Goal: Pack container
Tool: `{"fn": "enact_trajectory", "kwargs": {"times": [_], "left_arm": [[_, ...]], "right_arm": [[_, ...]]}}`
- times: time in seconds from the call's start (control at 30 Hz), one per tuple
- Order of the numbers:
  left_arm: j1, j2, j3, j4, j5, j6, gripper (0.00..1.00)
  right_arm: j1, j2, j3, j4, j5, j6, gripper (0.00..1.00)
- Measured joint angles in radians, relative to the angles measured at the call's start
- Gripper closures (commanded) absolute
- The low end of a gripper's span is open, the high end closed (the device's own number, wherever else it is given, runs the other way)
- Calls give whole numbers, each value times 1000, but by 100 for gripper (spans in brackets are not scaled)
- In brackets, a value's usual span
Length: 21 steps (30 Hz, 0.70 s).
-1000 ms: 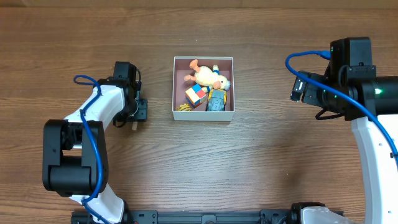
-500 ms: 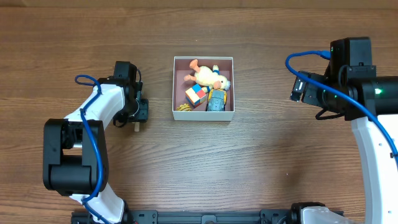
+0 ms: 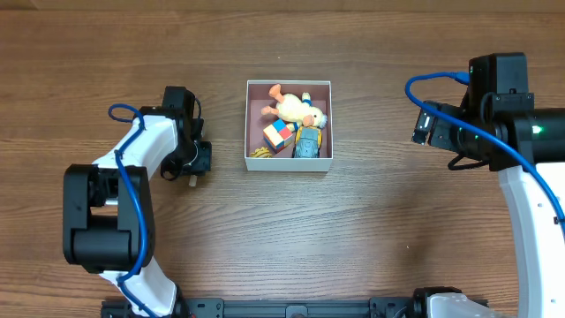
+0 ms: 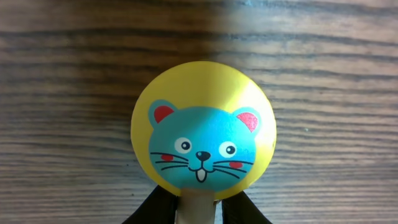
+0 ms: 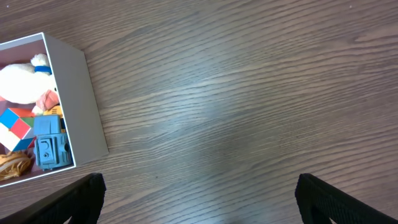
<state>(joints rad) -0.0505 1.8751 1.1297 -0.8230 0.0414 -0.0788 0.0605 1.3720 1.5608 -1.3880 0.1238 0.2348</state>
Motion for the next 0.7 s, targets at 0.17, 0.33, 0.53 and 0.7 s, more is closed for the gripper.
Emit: {"fn": "enact_trajectory", "kwargs": {"times": [0.17,0.33,0.53,0.7], "left_arm": [[0,26,45,-59,11,0,73],[0,39,160,-141,15,0,73],[-8,39,336,-216,19,0,73],[-42,39,448,-277,19,0,75]], "right_arm": [[0,0,0,0,0,0,0],[0,0,0,0,0,0,0],[0,0,0,0,0,0,0],[0,0,0,-1,0,0,0]]}}
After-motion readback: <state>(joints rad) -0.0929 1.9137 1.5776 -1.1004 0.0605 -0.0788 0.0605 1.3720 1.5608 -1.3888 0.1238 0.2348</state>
